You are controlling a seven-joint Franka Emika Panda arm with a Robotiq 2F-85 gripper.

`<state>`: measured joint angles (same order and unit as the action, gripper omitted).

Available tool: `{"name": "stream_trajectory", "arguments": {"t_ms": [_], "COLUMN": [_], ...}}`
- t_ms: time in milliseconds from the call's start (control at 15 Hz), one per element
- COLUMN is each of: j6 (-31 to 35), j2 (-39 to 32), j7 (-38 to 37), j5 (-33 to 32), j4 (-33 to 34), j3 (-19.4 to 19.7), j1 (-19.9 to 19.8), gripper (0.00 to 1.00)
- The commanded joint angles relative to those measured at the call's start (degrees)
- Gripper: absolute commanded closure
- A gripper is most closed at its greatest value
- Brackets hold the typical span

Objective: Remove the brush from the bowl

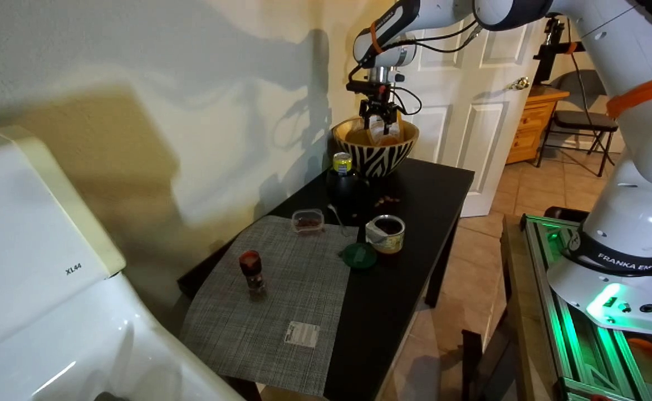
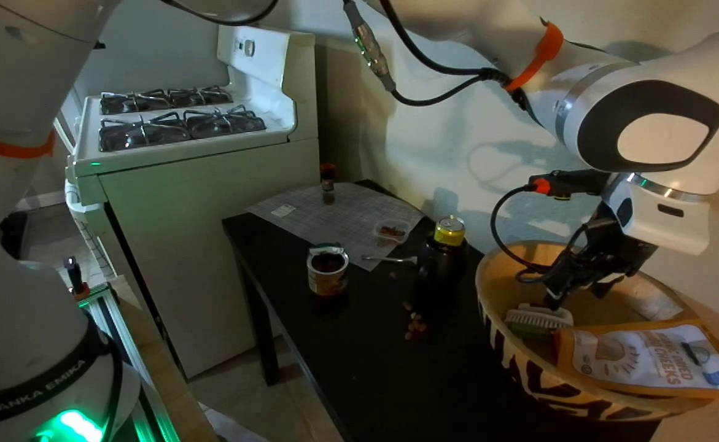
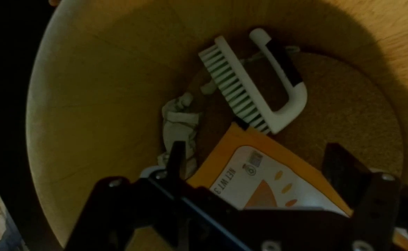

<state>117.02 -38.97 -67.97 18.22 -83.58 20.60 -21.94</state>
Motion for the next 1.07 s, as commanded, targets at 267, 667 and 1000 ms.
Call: {"name": "stream_trajectory", "arguments": {"t_ms": [267, 667, 1000], "j6": [5.1, 9.01, 13.76], "j2": [-1.35, -5.37, -8.09], "j7": [-10.0, -10.76, -23.62], "j5": [4.41, 10.08, 11.02], "j4": [-0.99, 0.52, 2.16], "j3": [-1.43, -3.07, -3.42], "j1": [0.6, -0.83, -1.13], "gripper": [0.0, 0.1, 0.31]}}
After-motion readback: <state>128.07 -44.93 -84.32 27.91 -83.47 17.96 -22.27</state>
